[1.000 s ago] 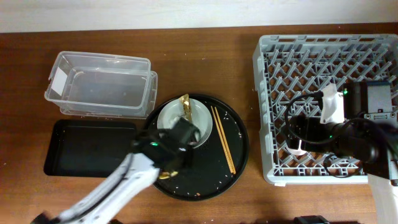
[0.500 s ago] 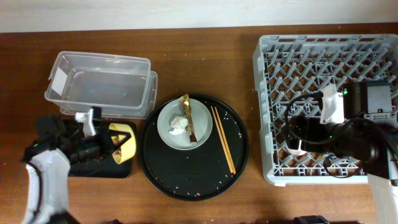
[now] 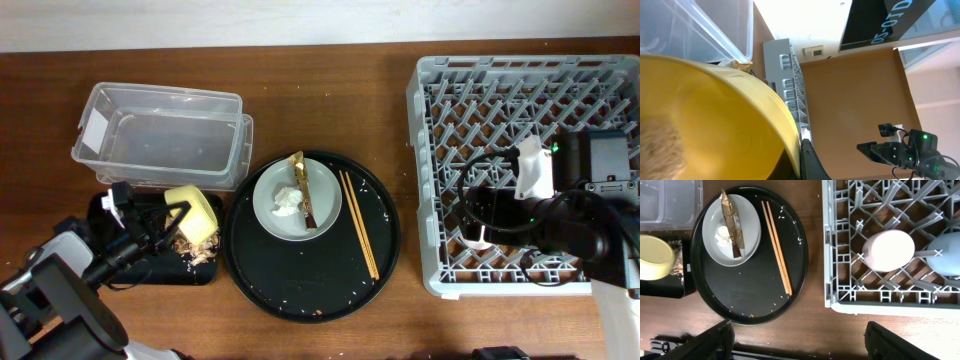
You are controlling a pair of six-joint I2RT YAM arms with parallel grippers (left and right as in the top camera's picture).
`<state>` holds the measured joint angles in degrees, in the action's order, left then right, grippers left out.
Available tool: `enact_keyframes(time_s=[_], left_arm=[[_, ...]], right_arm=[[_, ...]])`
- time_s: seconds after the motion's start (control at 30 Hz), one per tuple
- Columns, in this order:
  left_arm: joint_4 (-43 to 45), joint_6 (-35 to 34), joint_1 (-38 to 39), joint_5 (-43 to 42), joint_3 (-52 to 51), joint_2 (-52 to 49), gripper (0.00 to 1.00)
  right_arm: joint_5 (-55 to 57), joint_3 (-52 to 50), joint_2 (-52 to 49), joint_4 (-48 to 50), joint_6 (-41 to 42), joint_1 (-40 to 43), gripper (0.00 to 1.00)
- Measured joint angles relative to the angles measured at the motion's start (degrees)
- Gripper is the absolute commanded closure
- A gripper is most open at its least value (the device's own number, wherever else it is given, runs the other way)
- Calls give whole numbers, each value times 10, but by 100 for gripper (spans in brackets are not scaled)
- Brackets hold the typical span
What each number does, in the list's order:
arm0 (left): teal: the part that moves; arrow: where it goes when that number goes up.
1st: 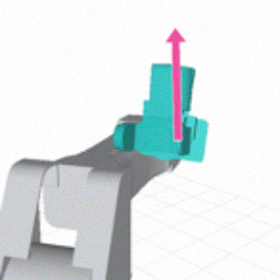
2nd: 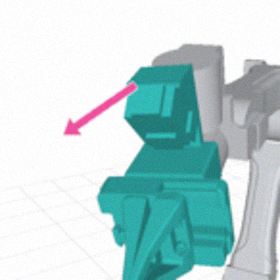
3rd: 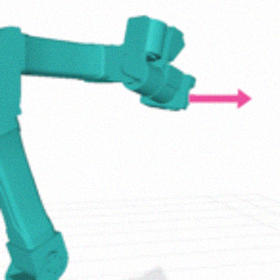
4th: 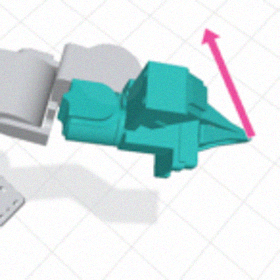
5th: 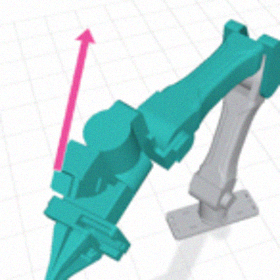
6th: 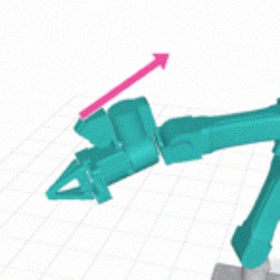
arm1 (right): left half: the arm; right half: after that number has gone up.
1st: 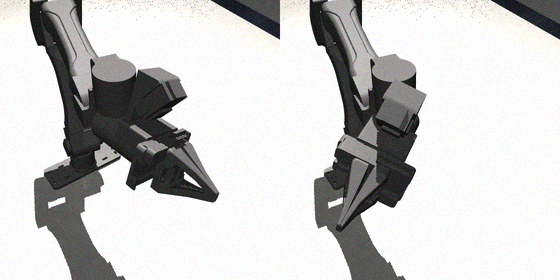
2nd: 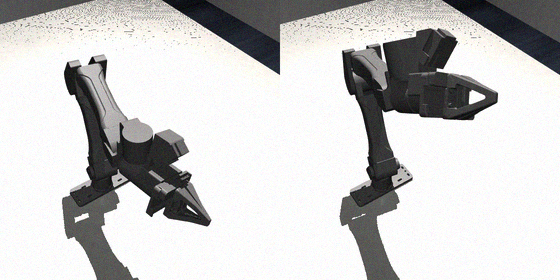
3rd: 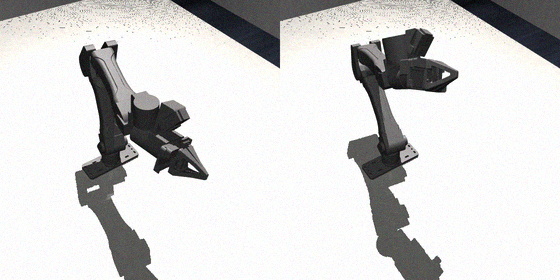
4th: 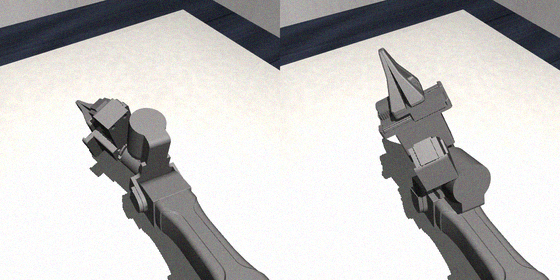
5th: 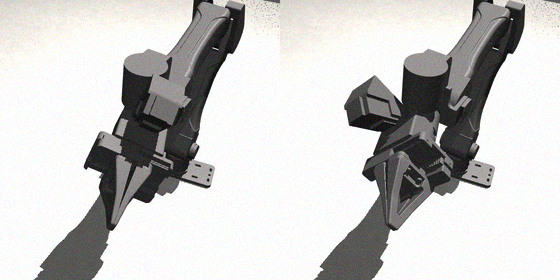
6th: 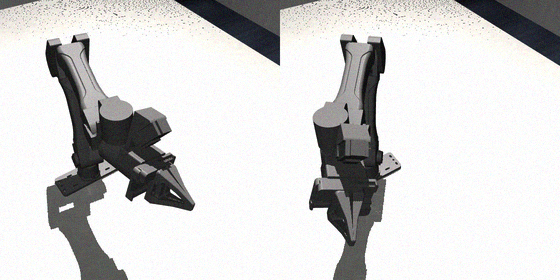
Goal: Sort waste into correct bins and load items into the dishwasher rack
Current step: 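Tip the yellow bowl over the flat black tray to dump scraps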
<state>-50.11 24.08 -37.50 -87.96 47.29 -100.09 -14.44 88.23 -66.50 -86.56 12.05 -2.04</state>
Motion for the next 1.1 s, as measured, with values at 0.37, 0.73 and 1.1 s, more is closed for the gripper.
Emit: enact_keyframes(time_s=[0.37, 0.73, 1.1], left_arm=[[-39, 55, 0, -3, -3, 19, 100], [-104, 122, 31, 15, -1, 30, 100], [-288, 163, 196, 215, 120, 261, 100]], right_arm=[[0, 0, 0, 0, 0, 0, 14], [0, 0, 0, -1, 0, 0, 14], [0, -1, 0, 0, 0, 0, 13]])
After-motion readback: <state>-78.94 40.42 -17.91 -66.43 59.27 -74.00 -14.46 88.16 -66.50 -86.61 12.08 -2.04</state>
